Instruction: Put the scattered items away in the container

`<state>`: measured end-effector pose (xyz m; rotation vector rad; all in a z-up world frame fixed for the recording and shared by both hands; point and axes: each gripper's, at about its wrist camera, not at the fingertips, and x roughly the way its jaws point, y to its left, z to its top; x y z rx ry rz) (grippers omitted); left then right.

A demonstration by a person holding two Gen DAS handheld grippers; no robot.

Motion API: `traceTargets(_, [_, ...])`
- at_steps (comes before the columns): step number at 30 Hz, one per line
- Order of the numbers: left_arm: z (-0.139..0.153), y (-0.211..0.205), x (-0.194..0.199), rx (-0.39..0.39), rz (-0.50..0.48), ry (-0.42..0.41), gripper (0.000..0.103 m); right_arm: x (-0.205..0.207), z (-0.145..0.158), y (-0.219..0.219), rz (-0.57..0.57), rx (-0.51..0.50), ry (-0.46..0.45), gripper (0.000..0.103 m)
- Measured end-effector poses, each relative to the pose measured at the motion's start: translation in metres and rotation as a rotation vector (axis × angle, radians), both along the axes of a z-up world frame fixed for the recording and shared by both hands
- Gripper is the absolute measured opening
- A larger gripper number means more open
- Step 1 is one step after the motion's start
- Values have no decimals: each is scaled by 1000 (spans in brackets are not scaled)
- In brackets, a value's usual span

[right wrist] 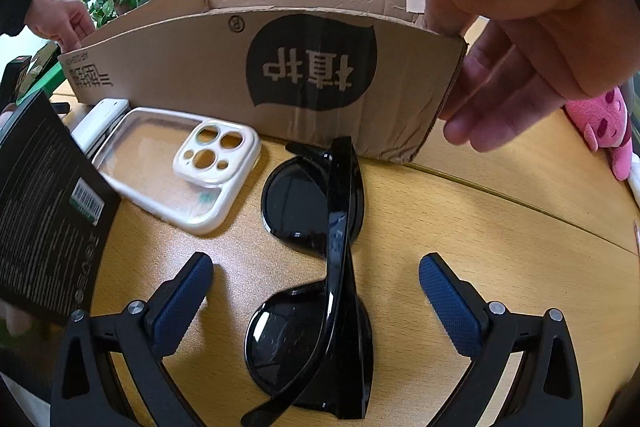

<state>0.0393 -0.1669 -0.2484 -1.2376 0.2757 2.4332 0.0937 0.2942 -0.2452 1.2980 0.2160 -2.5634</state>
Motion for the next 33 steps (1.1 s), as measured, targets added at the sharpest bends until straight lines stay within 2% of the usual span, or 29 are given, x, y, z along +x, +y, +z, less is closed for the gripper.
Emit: traceTargets(33, [-1, -8, -8, 1, -5, 0, 103, -2, -1, 0, -13, 1, 0, 103])
